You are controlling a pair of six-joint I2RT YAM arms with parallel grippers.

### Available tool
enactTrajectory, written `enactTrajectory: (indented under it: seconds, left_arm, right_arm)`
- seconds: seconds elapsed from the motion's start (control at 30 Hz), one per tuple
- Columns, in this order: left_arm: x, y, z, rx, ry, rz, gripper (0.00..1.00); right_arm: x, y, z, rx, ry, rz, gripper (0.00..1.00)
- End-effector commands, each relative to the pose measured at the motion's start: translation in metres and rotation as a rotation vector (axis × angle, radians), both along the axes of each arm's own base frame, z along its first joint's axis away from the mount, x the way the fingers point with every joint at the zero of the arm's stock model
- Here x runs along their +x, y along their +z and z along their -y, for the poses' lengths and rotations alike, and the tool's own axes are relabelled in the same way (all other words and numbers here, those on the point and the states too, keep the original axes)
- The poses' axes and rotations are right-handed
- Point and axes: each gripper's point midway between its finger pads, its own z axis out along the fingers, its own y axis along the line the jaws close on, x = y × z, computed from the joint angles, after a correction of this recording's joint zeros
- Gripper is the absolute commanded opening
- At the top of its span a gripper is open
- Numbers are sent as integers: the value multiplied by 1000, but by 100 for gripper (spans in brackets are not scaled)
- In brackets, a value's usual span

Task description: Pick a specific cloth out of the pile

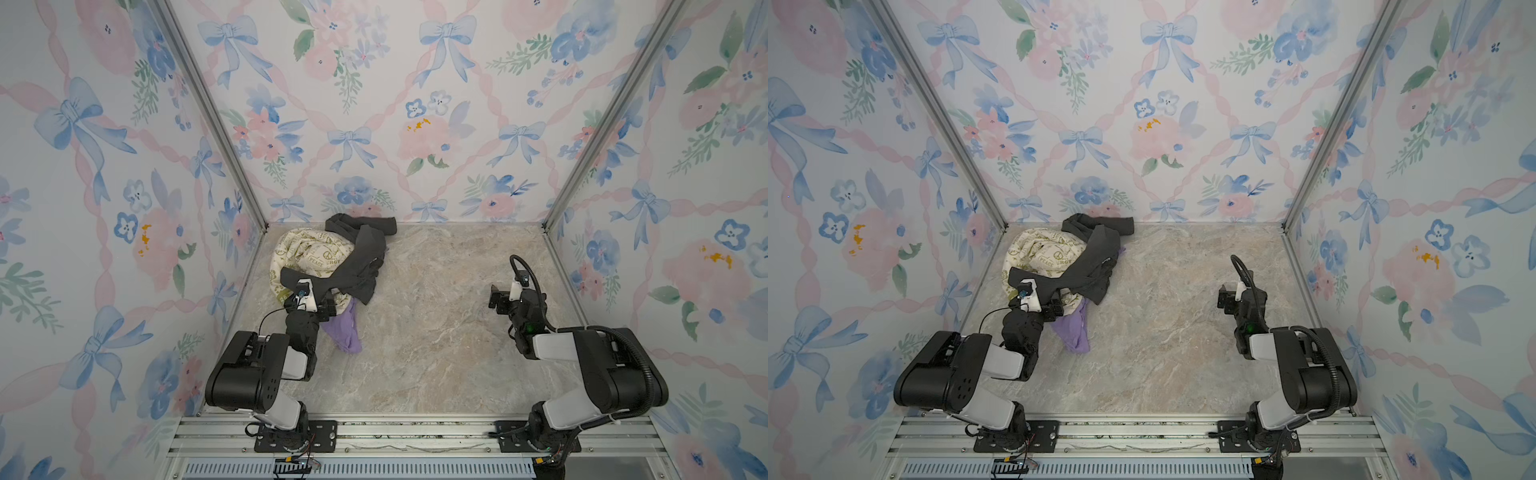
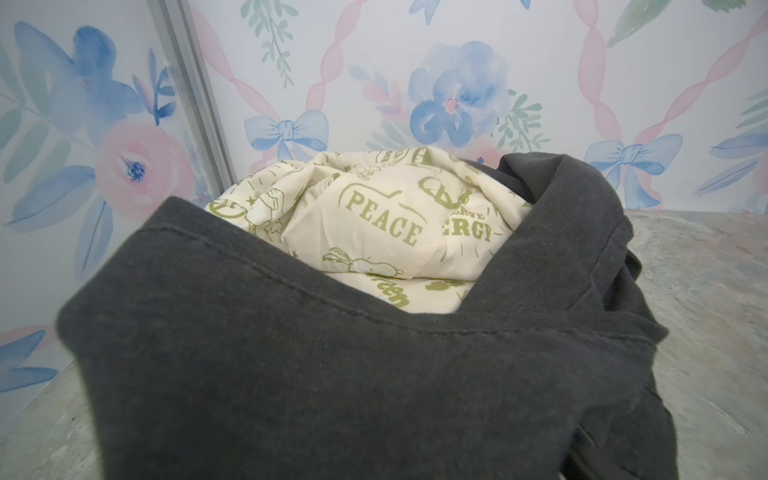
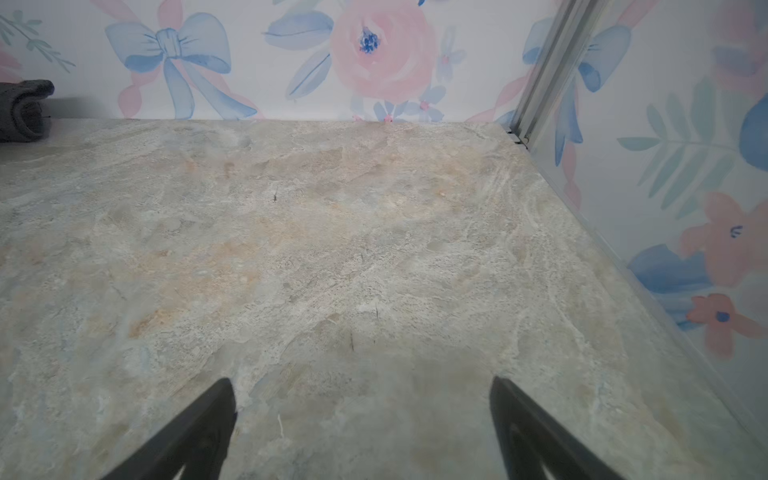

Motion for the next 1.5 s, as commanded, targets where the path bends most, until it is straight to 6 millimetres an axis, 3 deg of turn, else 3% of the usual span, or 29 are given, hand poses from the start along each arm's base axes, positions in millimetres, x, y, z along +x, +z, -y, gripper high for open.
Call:
enactTrajectory:
  seconds: [0.0,1.03,1.3,1.47]
  left_arm:
    - [2,7,1,18,-2,28,98]
    - [2,7,1,16,-3,29,98]
    - [12,23,-8,14,64,3,98]
    - [5,46,-17,1,148,33,98]
  right_arm:
    - [2,3,1,-6,5,17,97]
    - [1,4,6,-10,-22,17,97]
    - [-1,26,6,-64,-67,4,97]
    - [-3,48,-1,-88,-50,5,97]
